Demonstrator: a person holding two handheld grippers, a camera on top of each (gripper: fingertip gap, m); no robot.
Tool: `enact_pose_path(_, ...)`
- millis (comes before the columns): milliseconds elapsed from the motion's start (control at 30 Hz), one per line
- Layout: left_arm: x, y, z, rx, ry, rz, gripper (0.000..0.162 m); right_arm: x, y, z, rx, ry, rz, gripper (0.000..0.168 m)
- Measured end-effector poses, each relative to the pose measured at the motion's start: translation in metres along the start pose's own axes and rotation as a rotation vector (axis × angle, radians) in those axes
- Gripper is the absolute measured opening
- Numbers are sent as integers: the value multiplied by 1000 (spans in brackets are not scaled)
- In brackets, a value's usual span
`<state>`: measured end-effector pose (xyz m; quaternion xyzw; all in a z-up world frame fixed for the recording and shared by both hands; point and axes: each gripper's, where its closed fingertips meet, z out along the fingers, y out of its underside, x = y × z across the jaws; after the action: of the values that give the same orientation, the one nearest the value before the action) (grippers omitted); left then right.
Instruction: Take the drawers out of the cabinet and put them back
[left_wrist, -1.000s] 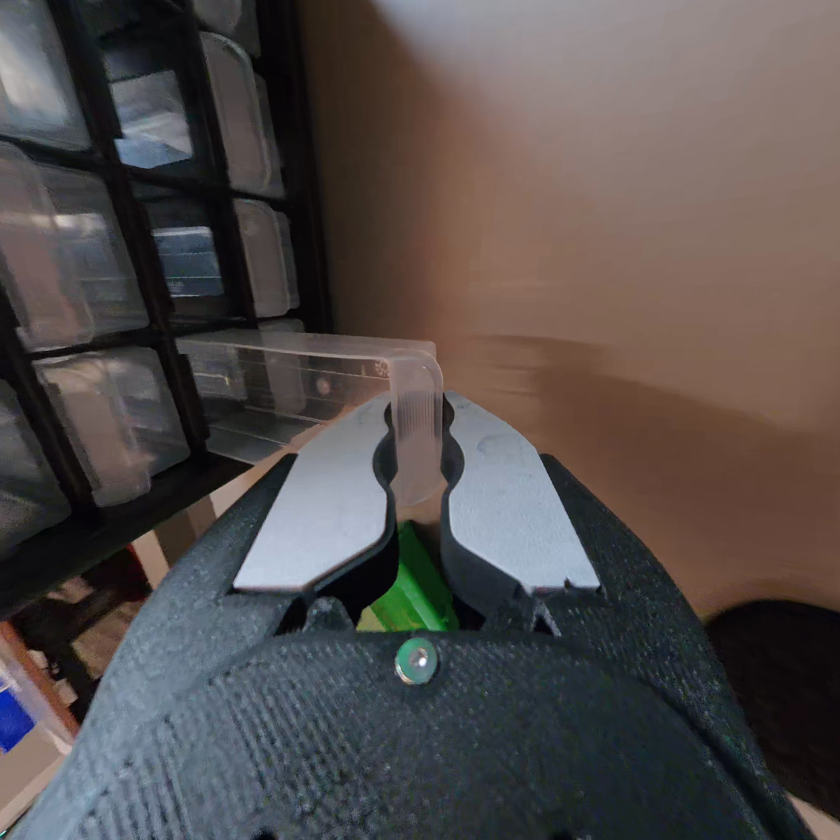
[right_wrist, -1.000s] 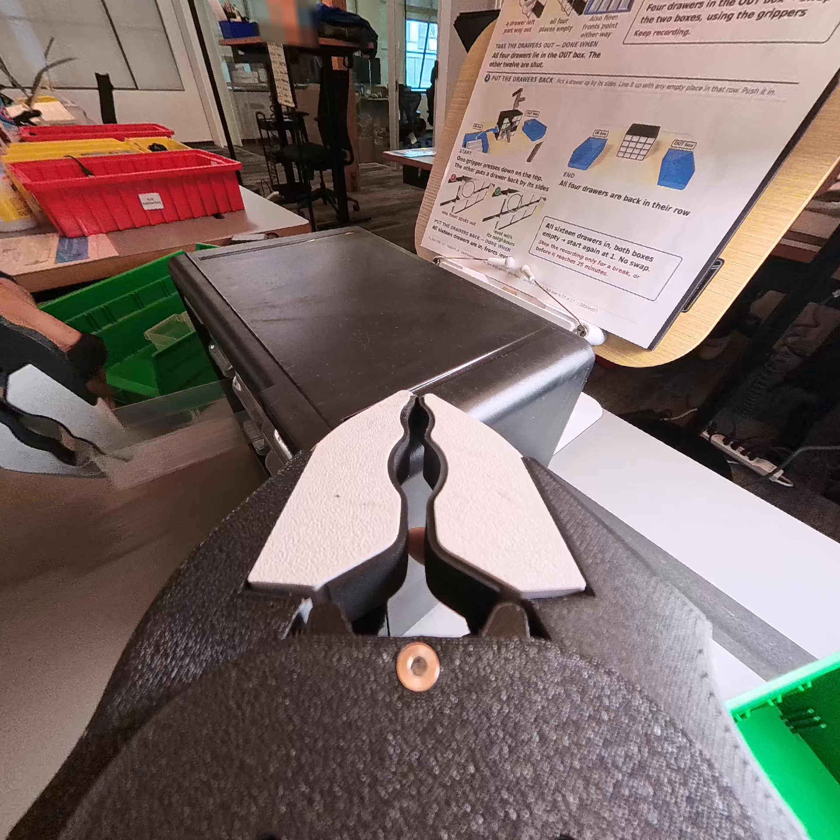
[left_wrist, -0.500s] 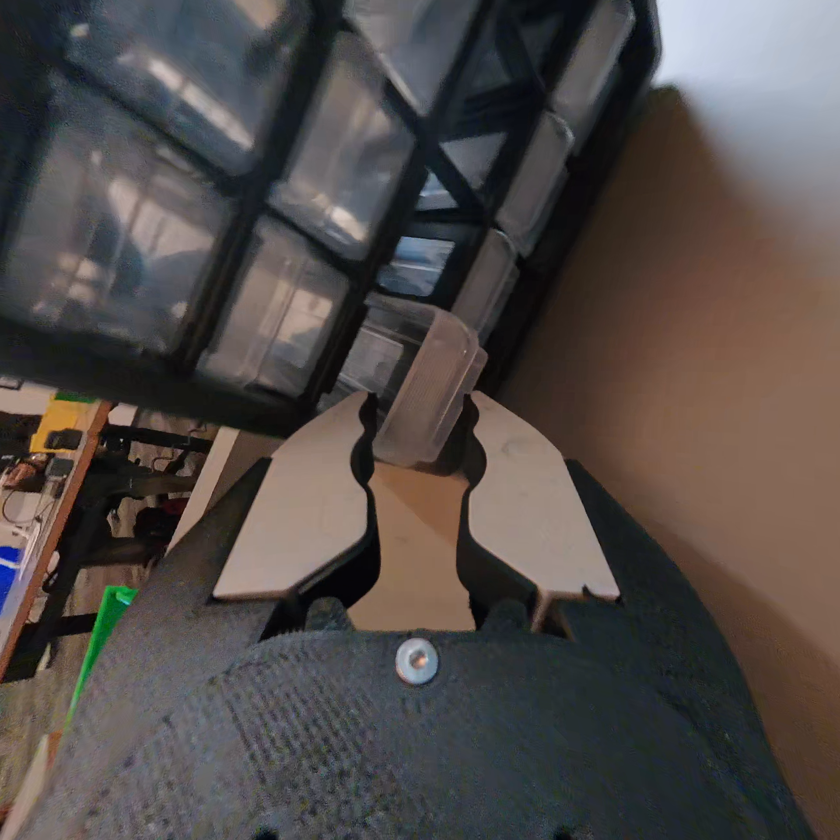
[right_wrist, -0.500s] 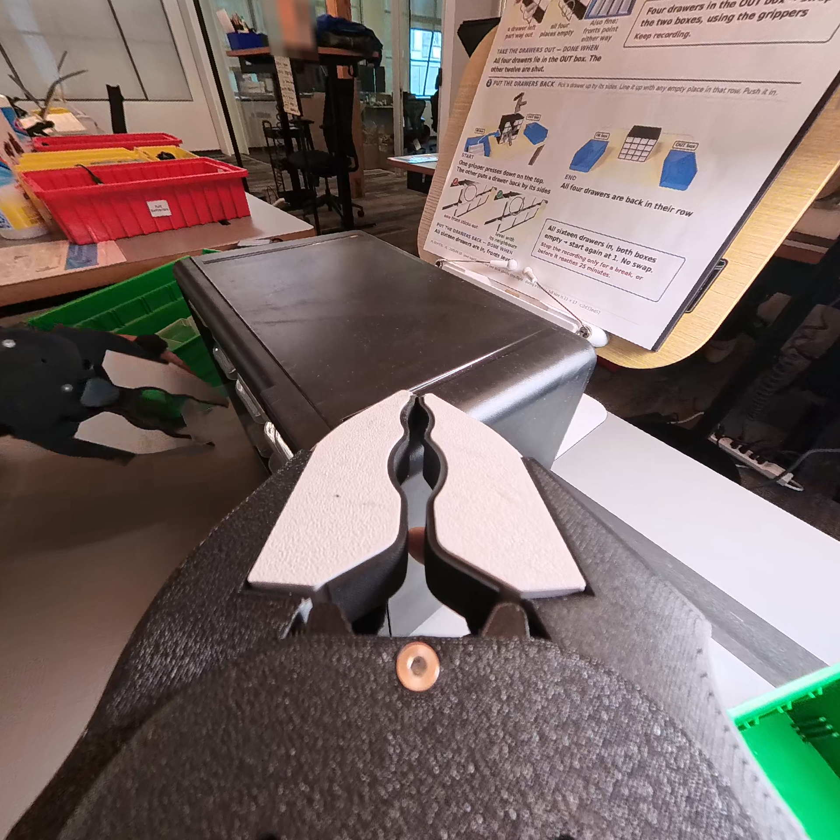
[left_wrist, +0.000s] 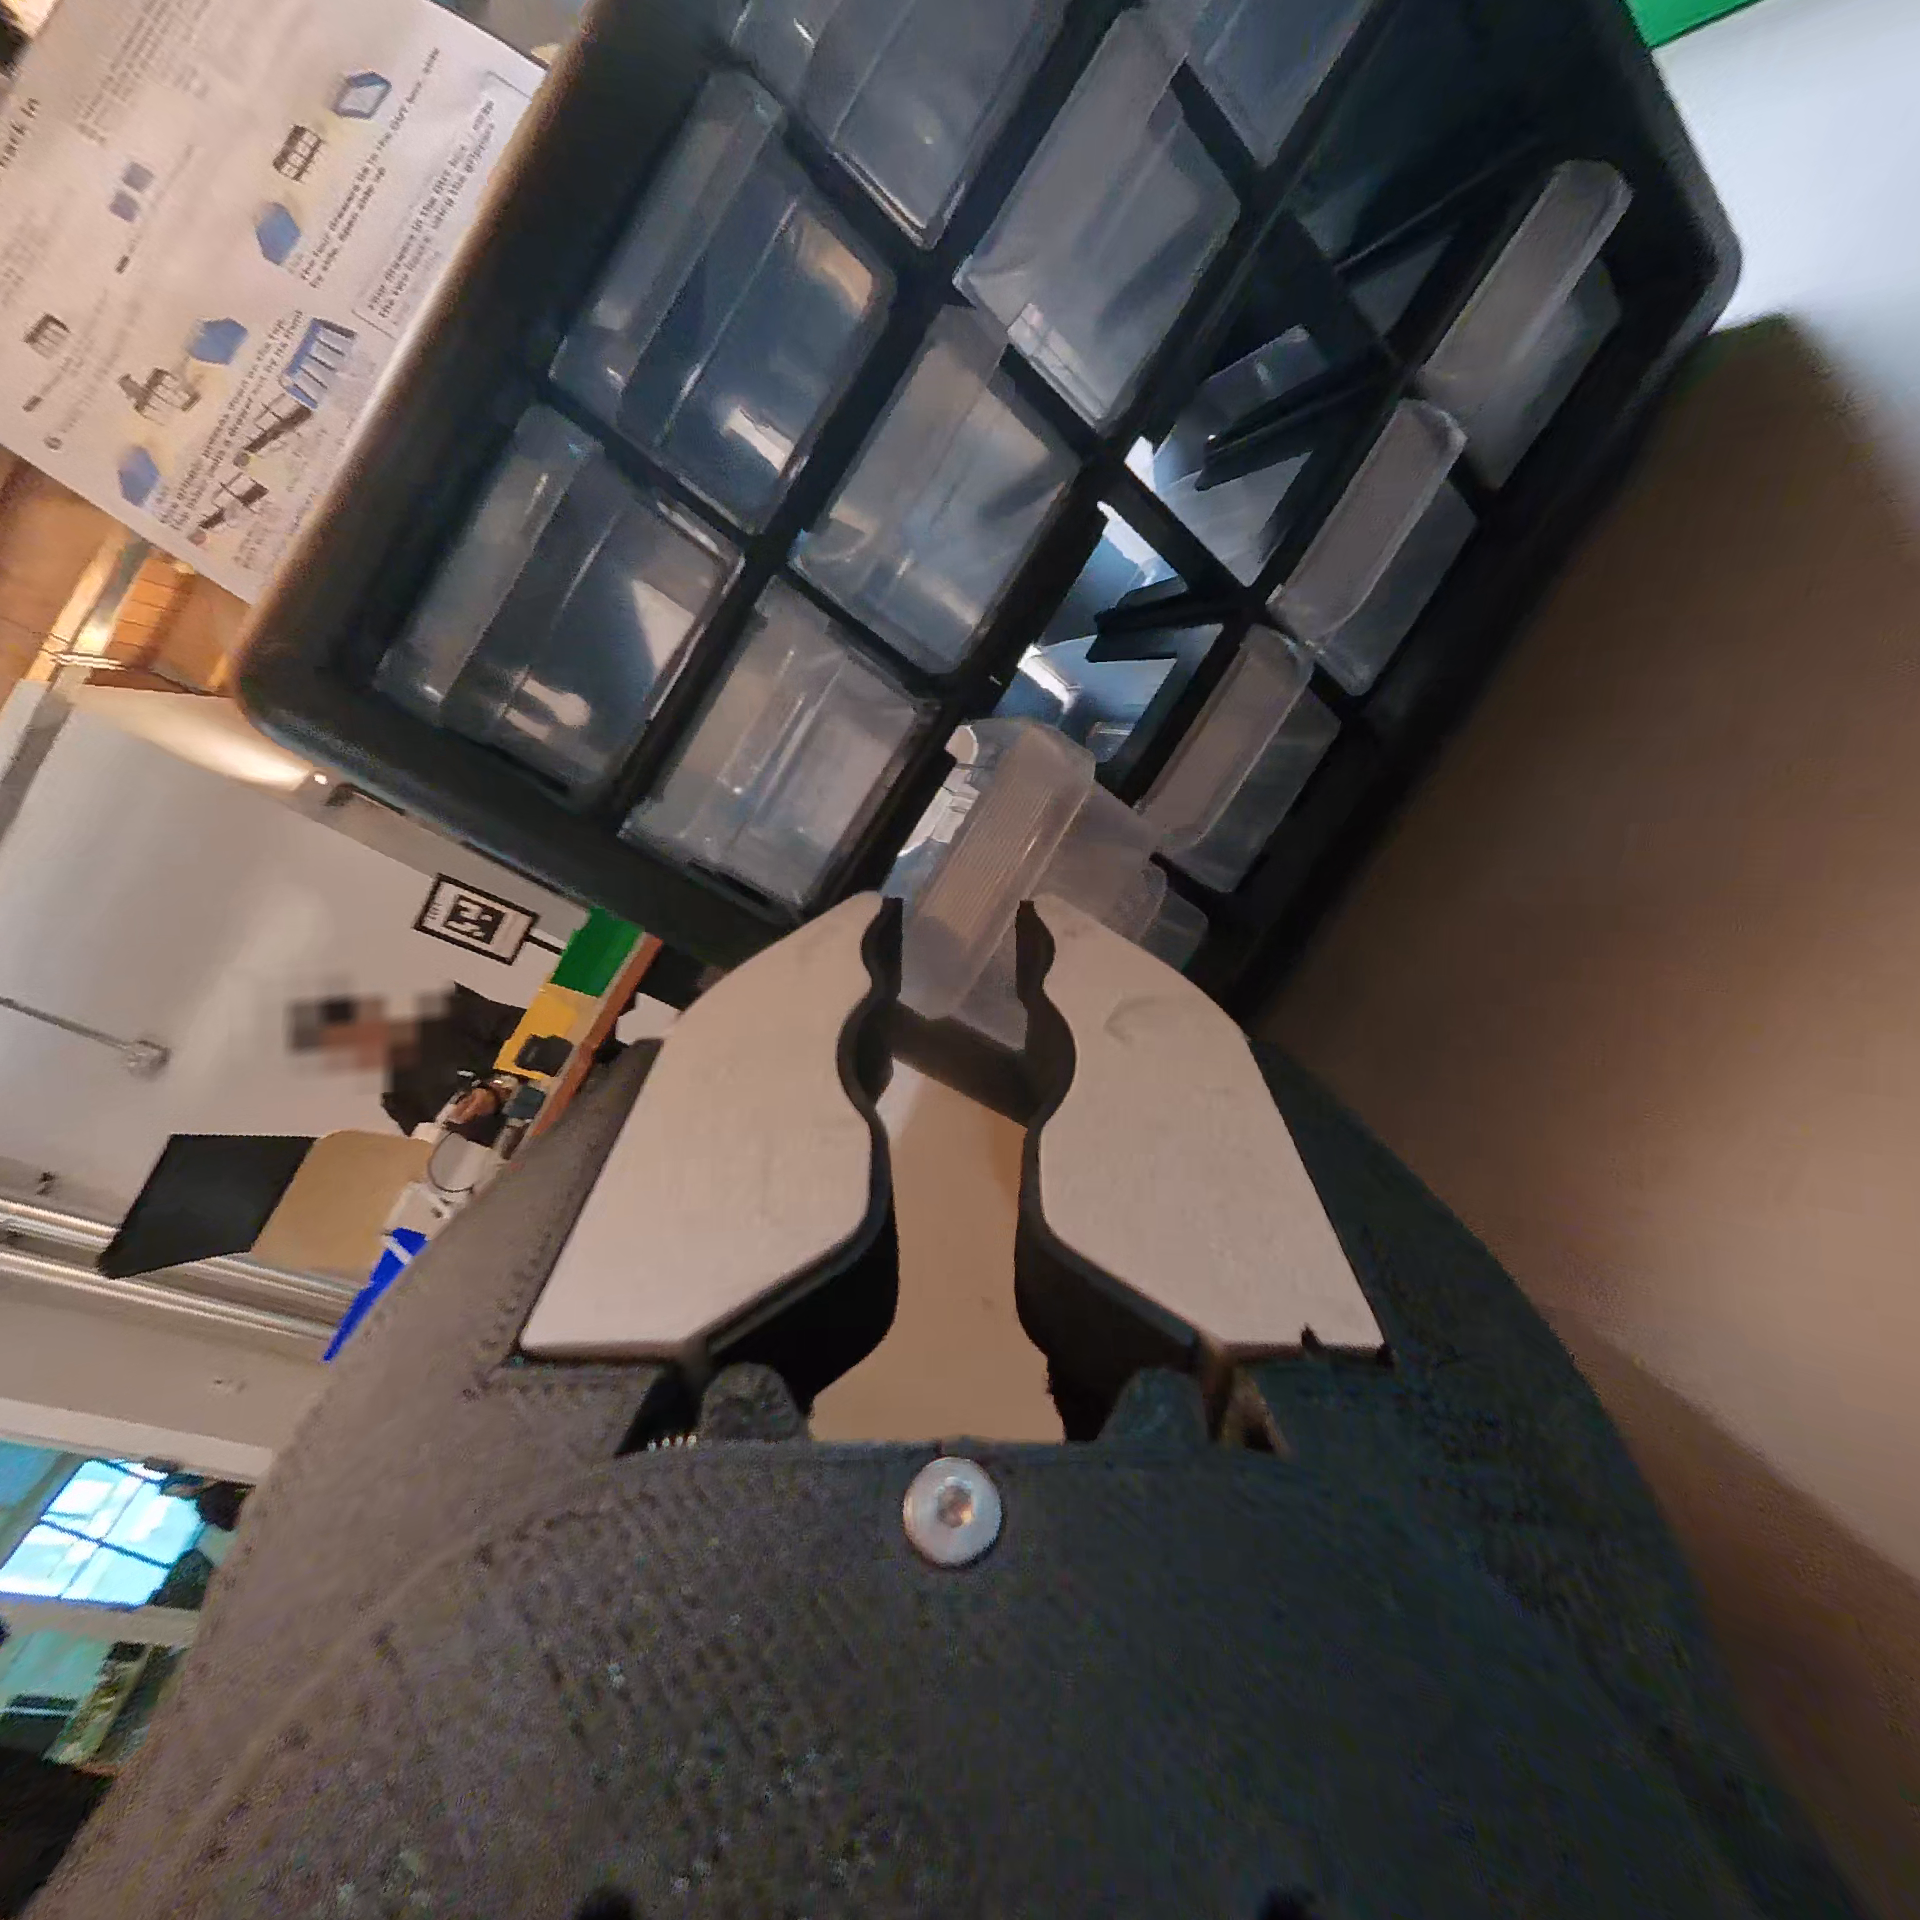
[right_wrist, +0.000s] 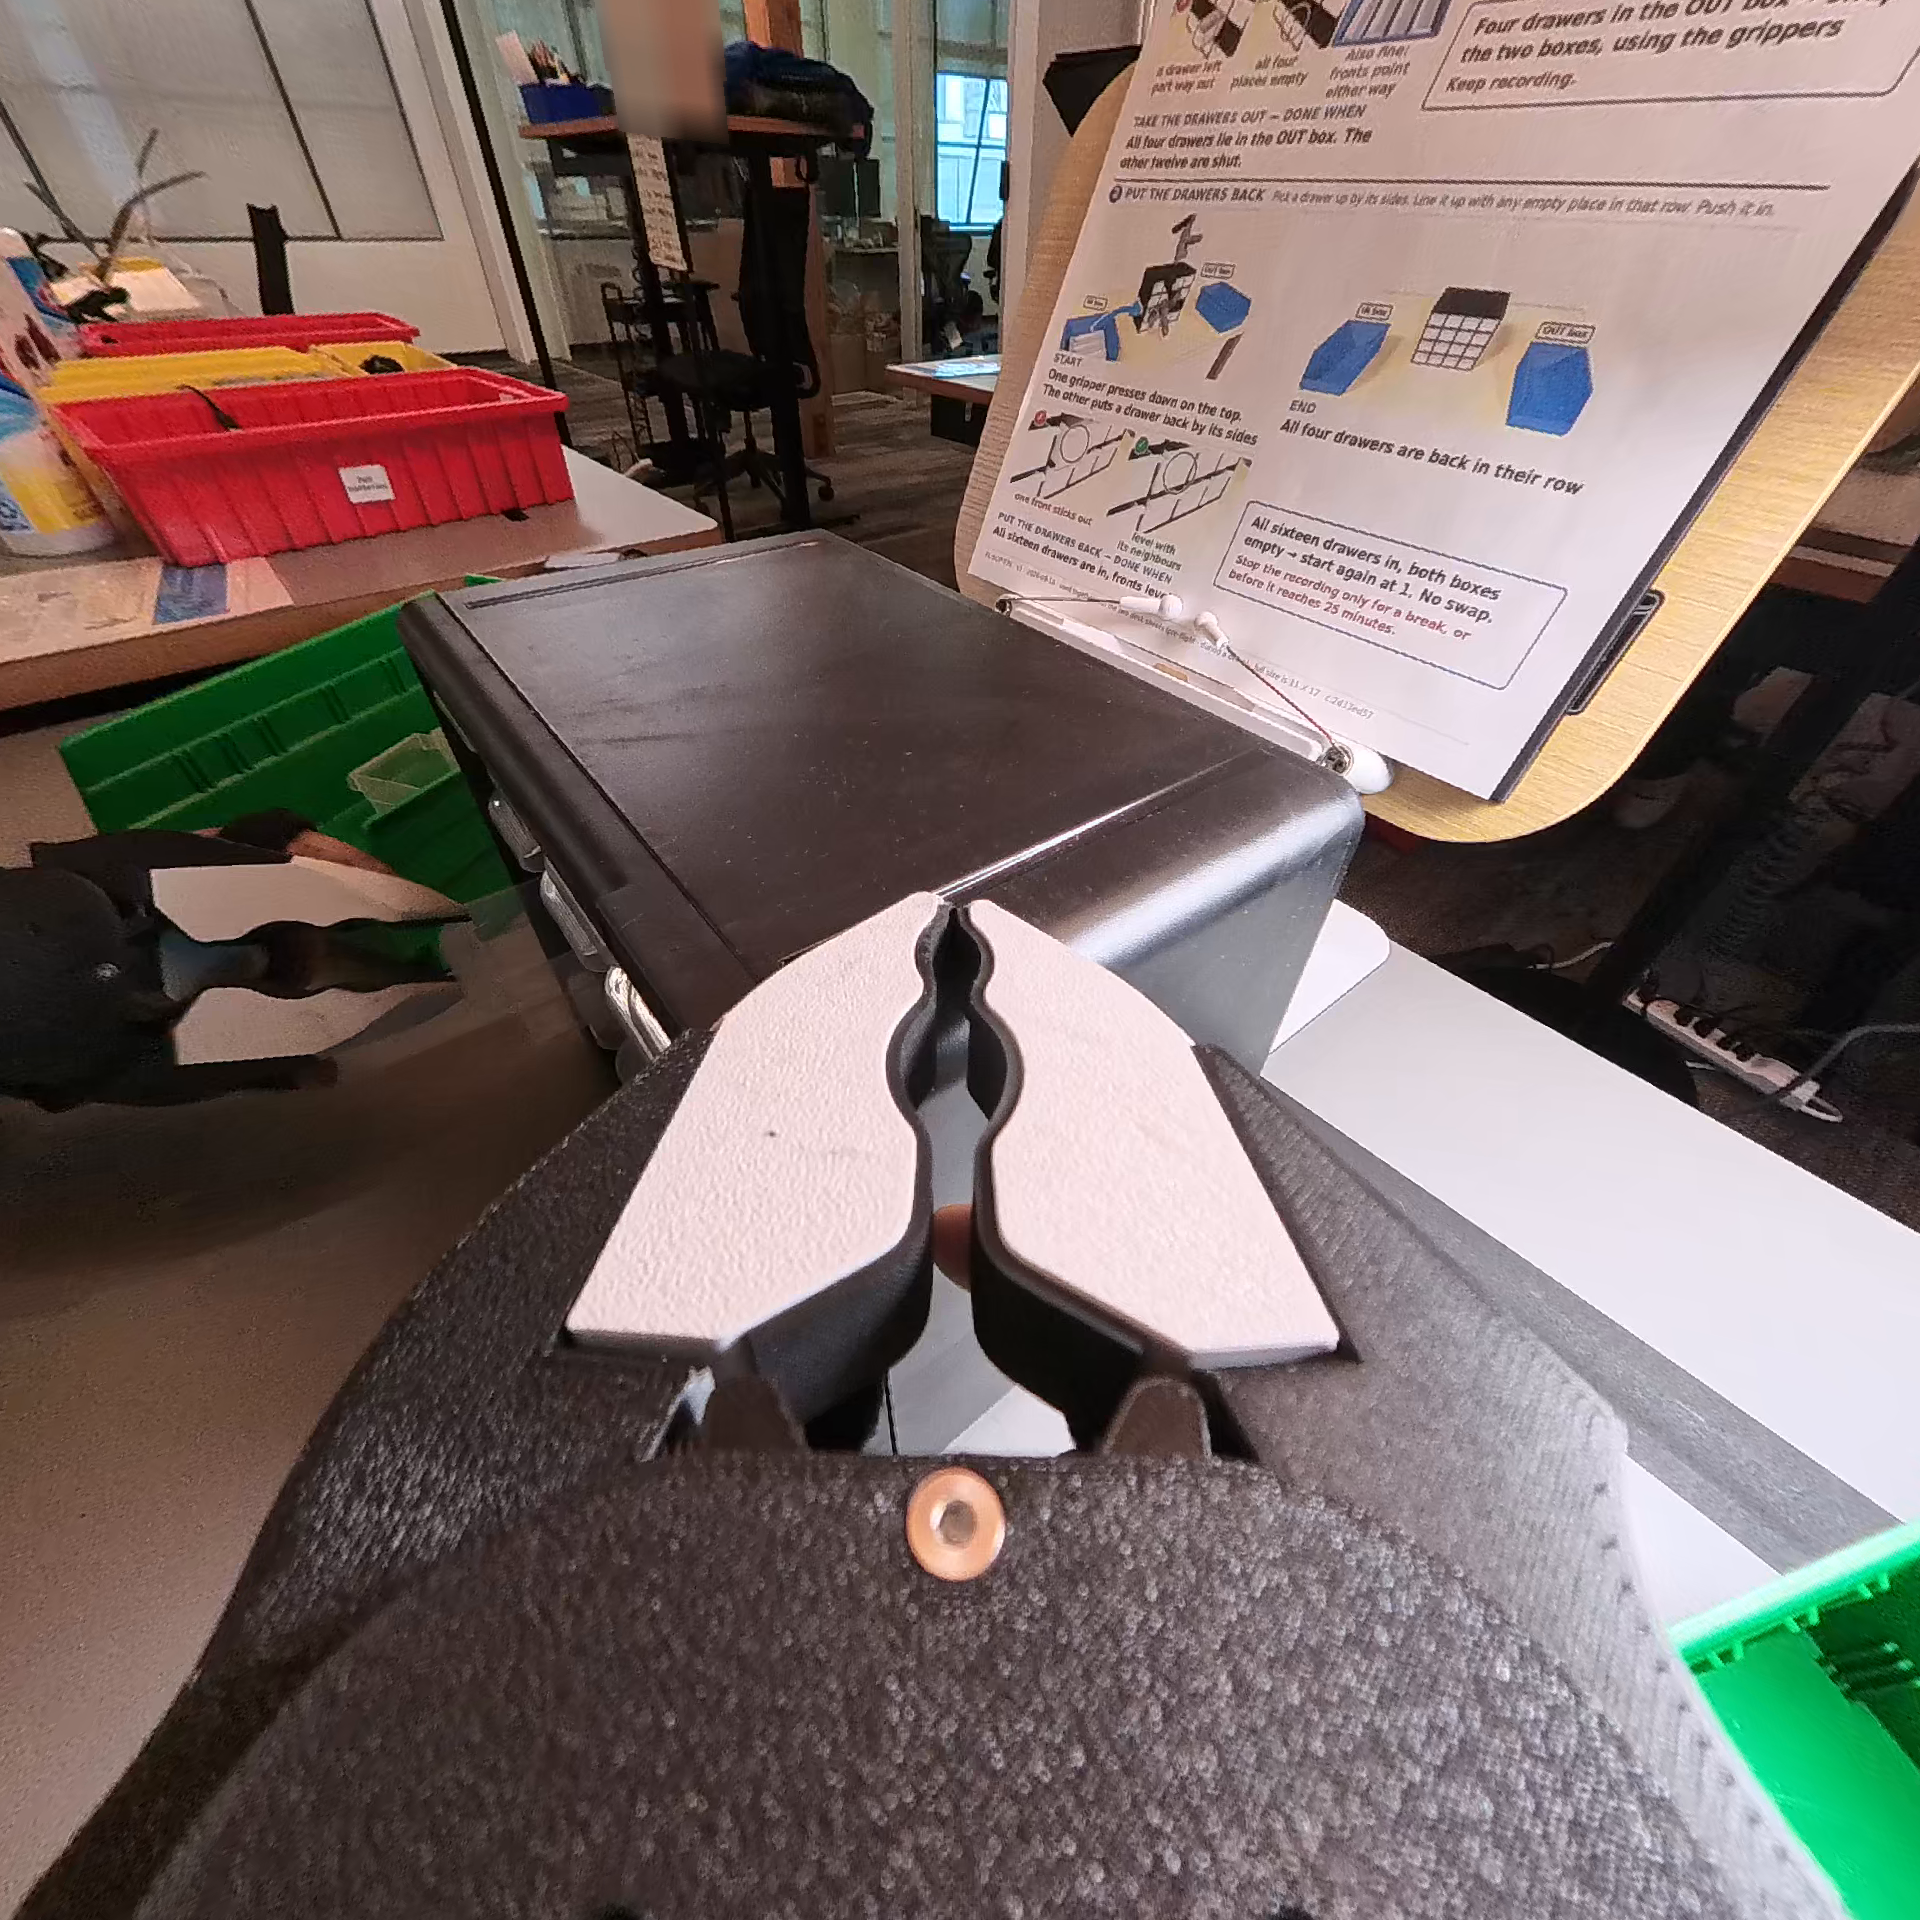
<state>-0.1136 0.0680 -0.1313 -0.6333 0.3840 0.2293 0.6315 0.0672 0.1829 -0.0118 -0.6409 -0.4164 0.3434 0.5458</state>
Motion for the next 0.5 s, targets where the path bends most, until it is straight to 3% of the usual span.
enact_pose_path(167,-3,2,8,15,-79,64,18,0,0,0,3,-3,1,0)
enact_pose_path(500,-7,8,21,-48,-181,428,10,1,0,1,10,-3,9,0)
